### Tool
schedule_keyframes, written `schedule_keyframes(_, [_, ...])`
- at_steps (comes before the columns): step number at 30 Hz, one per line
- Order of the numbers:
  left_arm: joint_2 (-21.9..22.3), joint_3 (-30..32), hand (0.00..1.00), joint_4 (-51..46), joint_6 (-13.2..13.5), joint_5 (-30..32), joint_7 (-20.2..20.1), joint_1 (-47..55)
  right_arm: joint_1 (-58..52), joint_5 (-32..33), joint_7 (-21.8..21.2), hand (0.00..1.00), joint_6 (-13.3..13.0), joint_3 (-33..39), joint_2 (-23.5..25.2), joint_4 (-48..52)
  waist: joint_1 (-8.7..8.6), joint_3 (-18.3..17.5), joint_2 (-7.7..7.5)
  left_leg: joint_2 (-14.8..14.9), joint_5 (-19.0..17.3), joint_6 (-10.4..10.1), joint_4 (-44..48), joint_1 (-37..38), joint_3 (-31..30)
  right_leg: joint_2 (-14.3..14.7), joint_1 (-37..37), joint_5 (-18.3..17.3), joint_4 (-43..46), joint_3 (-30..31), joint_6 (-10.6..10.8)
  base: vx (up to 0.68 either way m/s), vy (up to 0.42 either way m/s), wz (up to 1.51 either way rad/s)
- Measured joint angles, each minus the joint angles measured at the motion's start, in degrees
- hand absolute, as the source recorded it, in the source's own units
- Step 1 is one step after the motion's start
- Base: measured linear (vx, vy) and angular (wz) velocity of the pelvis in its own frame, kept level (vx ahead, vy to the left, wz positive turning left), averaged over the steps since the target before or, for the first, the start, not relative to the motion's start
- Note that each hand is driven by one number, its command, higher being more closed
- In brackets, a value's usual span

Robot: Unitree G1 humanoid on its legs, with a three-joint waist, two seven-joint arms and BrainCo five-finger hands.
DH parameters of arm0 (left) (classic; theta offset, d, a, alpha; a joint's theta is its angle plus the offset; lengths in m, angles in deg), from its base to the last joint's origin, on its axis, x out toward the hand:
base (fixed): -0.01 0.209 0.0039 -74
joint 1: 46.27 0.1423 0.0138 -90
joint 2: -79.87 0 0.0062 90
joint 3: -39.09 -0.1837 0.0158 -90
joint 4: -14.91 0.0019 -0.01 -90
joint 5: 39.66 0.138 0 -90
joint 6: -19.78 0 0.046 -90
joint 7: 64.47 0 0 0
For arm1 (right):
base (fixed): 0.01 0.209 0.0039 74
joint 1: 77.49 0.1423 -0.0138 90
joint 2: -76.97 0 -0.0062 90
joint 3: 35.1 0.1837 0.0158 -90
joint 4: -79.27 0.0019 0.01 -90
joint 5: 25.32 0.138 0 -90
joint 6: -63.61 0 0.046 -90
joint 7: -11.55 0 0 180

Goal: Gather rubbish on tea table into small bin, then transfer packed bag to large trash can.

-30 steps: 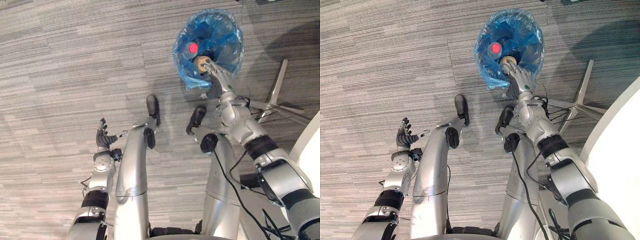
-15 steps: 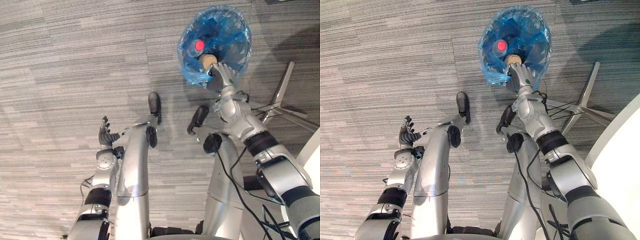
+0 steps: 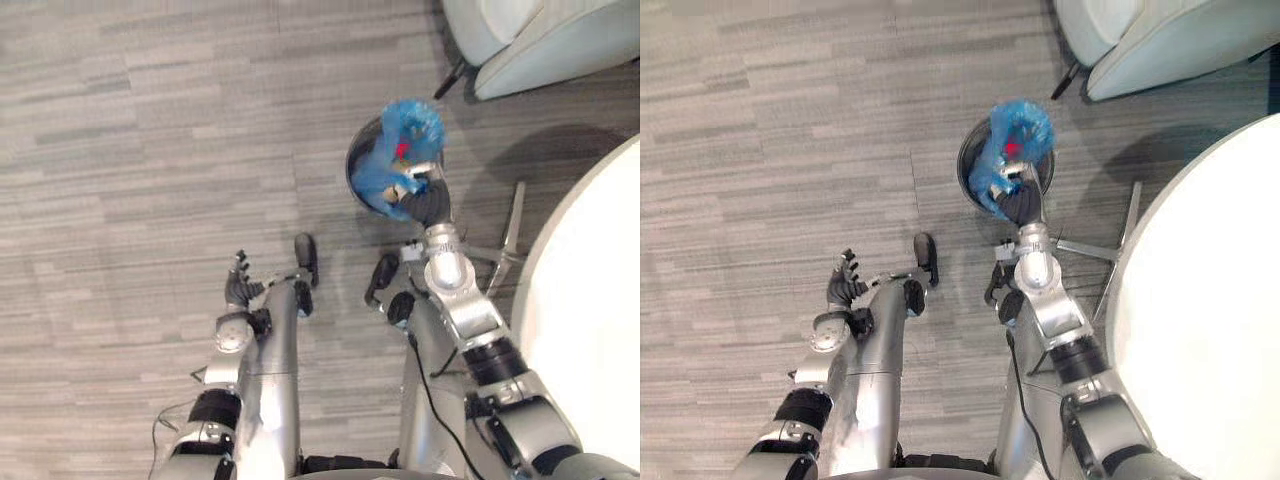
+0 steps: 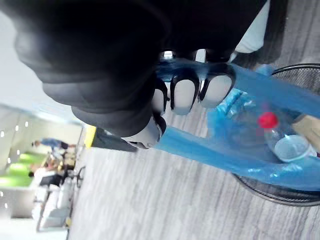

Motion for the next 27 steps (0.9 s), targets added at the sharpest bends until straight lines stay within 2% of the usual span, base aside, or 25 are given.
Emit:
schedule_keyframes(3, [0.64,0.09,0.0,1.13,-0.14,0.5,-0.21,3.54,-5.53,2.54,-1.58,1.0,-0.16,-0.43,1.69,2.15,-0.15,-2.25,0.06,-0.32,0.7,0.35,-4.6,7.79,0.71,0.6,7.75,0.95,-4.84,-0.5,0.08,0.13,-0.058,-0.01])
schedule_keyframes(6, [1.82,0.18,0.0,3.44,-0.47,1.3,-1.32,8.17,-11.15,5.02,-4.18,1.0,-0.65,-1.22,3.12,2.42,-0.19,-7.88,0.1,-0.41,0.89,0.11,-9.96,15.91,1.69,2.06,15.82,1.96,-11.32,-0.18,0.98,0.19,-0.039,-0.14])
schedule_keyframes(8, [1.86,0.0,0.0,6.46,-0.53,2.27,-1.75,9.15,-13.42,5.57,-5.54,1.0,-1.04,-1.19,3.4,2.35,-0.23,-10.16,-0.05,-1.28,1.52,-0.75,-13.89,20.68,1.84,2.4,19.87,2.41,-14.61,0.31,1.64,0.16,0.005,-0.13])
schedule_keyframes(10, [1.52,-0.11,0.0,9.81,-0.73,3.21,-2.53,9.89,-14.66,5.57,-7.02,1.0,-1.26,-1.2,3.24,1.96,-0.28,-12.94,-0.05,-1.69,2.77,-0.39,-17.52,24.4,2.79,3.24,22.9,3.92,-18.4,1.26,1.63,0.2,0.025,-0.25])
schedule_keyframes(14, [0.05,0.66,0.0,13.29,-1.11,4.92,-3.41,10.77,-13.99,5.5,-8.9,1.0,-1.72,0.63,2.81,-2.45,-0.38,-13.33,0.06,-2.05,3.69,-0.25,-21.11,30.59,3.36,4.81,28.53,6.68,-24.17,3.78,2.16,0.1,0.04,-0.34])
schedule_keyframes(17, [-1.13,1.07,0.0,13.49,-1.1,5.49,-3.69,11.78,-13.53,5.49,-9.01,1.0,-1.64,0.9,2.54,-3.12,-0.35,-13.36,0.01,-2.24,3.7,-0.24,-20.99,31.65,3.38,5.04,28.98,7.78,-24.62,5.89,2.43,0.02,0.049,-0.43])
schedule_keyframes(18, [-1.43,1.37,0.0,13.46,-1.11,5.5,-3.72,11.8,-13.27,5.52,-9.01,1.0,-1.64,1.19,2.78,-3.1,-0.43,-13.37,-0.04,-3.04,4.04,0.28,-20.4,31.77,3.05,4.42,27.66,8.35,-21.96,6.92,3.05,-0.06,0.047,-0.28])
schedule_keyframes(19, [-1.25,2.27,0.0,13.02,-1.08,5.51,-3.72,11.83,-13.24,5.57,-8.99,1.0,-1.65,1.85,2.74,-3.01,-0.48,-13.4,0.13,-2.56,5.02,1.57,-20.96,32.59,2.82,4.0,27.44,7.48,-19.17,7.68,4.17,-0.08,0.01,-0.19])
schedule_keyframes(20, [-1.39,2.54,0.0,12.61,-1.03,5.53,-3.7,11.87,-13.18,5.58,-8.98,1.0,-1.65,1.89,2.75,-2.85,-0.52,-13.35,0.19,-2.6,5.02,1.65,-21.04,33.13,2.84,3.51,26.89,5.14,-14.73,7.8,4.02,-0.14,-0.063,0.33])
schedule_keyframes(21, [-2.03,2.63,0.0,10.91,-0.96,5.52,-3.65,11.76,-13.17,6.06,-8.79,1.0,-1.78,2.41,3.06,-2.26,-0.75,-13.36,-0.2,-3.41,4.96,1.74,-21.13,34.07,1.35,1.93,27.24,-0.26,-2.37,8.24,4.5,-0.13,-0.082,0.57])
schedule_keyframes(22, [-2.35,2.63,0.0,9.81,-0.95,5.52,-3.62,11.79,-13.14,6.1,-8.75,1.0,-1.86,2.54,3.12,-1.66,-0.57,-13.41,-0.28,-3.56,4.97,1.74,-21.06,34.05,0.68,1.75,27.91,-1.71,1.57,8.75,5.21,-0.18,-0.104,0.86])
schedule_keyframes(23, [-2.45,2.65,0.0,7.65,-0.93,5.52,-3.57,12.13,-12.72,6.17,-8.7,1.0,-2.19,2.56,3.33,-0.63,-0.13,-13.5,-0.43,-3.69,5.46,1.56,-20.8,33.61,-0.72,1.73,30.39,-3.84,5.78,9.47,6.98,-0.21,-0.137,0.62])
schedule_keyframes(24, [-2.48,2.65,0.0,5.41,-0.87,5.56,-3.56,13.3,-11.98,6.24,-8.71,1.0,-2.2,1.81,3.58,0.29,0.13,-13.89,-0.98,-3.95,6.3,1.18,-20.82,32.92,-1.46,1.8,32.69,-4.61,5.75,10.24,7.74,-0.3,-0.19,0.58])
schedule_keyframes(25, [-2.57,2.8,0.0,2.19,-0.85,5.57,-3.46,14.93,-10.61,6.37,-8.67,1.0,-2.37,0.92,3.63,2.18,0.55,-14.44,-1.37,-4.16,7.71,0.32,-20.76,31.03,-2.33,2.59,34.63,-7.45,0.3,10.98,7.31,-0.29,-0.166,0.29])
schedule_keyframes(26, [-2.51,2.79,0.0,0.82,-0.88,5.57,-3.44,15.43,-9.91,6.73,-8.58,1.0,-2.51,0.65,3.32,3.33,1.16,-14.91,-0.93,-3.94,8.84,-0.16,-21.09,29.77,-2.85,3.64,35.11,-8.69,-3.5,10.93,6.1,-0.3,-0.124,0.06])
schedule_keyframes(27, [-1.19,2.31,0.0,-2.18,-0.81,5.57,-3.4,16.97,-8.61,7.34,-8.25,1.0,-3.24,0.47,2.65,5.31,2.41,-16.37,0.74,-2.76,11.32,-0.63,-23.69,26.95,-3.37,5.87,35.44,-10.03,-11.73,10.03,3.78,-0.33,-0.11,-0.04])
